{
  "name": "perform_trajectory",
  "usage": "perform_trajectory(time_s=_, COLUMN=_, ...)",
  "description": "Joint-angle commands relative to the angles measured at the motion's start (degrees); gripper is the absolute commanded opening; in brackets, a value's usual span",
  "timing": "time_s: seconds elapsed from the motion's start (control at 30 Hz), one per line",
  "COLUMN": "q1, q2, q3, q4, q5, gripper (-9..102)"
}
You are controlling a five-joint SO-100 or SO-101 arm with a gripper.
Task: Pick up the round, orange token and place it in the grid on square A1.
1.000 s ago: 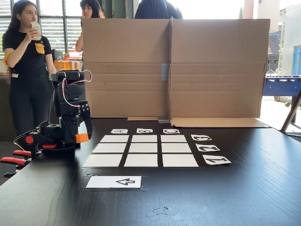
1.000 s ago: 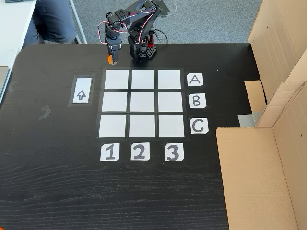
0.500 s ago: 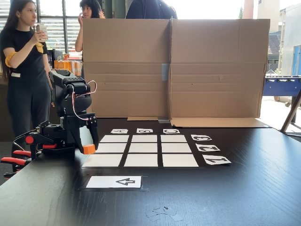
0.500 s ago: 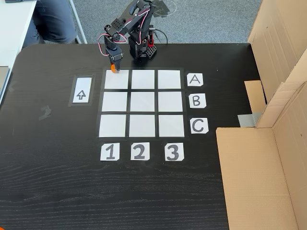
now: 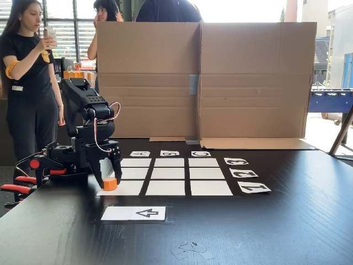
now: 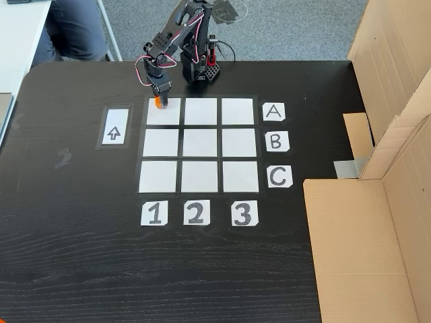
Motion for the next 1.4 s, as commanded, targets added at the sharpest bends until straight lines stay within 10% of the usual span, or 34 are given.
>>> perform_trajectory(time_s=0.0, q1=-1.85, q2=0.0, q3=-2.11, q4=-0.62, q5=0.7, gripper=7)
perform_trajectory(time_s=0.8, q1=-4.92, q2=-2.11, q3=-0.35, q4=-3.25, q5=2.11, gripper=7)
perform_trajectory(time_s=1.37, q1=-1.05, q2=-2.2, q3=-2.02, q4=-3.6, q5=1.85, gripper=38)
